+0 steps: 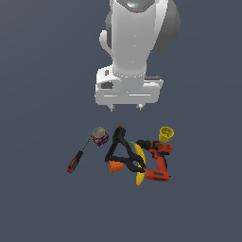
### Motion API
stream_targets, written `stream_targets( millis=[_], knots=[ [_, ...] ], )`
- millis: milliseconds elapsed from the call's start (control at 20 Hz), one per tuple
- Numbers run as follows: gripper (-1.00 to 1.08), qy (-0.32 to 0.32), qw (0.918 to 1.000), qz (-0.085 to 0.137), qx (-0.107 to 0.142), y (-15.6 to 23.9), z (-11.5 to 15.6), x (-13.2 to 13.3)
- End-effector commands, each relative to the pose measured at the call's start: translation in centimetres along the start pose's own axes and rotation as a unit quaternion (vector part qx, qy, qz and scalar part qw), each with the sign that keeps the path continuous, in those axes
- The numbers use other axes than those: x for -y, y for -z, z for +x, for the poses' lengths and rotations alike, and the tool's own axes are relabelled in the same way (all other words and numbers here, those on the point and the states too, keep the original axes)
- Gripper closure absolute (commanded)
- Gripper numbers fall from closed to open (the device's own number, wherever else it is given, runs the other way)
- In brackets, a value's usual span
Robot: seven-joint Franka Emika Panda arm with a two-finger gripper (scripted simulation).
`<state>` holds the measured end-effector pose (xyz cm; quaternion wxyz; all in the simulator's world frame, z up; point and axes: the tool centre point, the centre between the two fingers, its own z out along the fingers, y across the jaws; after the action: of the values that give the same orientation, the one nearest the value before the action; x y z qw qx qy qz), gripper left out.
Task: Pick up a designated object from a clutter of objects.
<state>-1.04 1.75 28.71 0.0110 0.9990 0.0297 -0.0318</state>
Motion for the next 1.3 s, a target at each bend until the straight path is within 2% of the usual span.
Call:
stream_targets(
  millis=[0,300,600,900,1250],
  knots=[
    [-0.20,0.000,1.0000,0.000,0.000,0.0,0.0,0.0],
    [-0.20,0.008,0.9999,0.001,0.010,-0.2,0.3,-0.1],
    [-0.20,0.032,0.9987,0.006,0.039,-1.0,1.1,-0.3],
    [-0.20,0.071,0.9937,0.012,0.086,-2.3,2.3,-0.6],
    [-0.20,0.126,0.9798,0.022,0.154,-4.4,3.9,-0.8]
  ],
)
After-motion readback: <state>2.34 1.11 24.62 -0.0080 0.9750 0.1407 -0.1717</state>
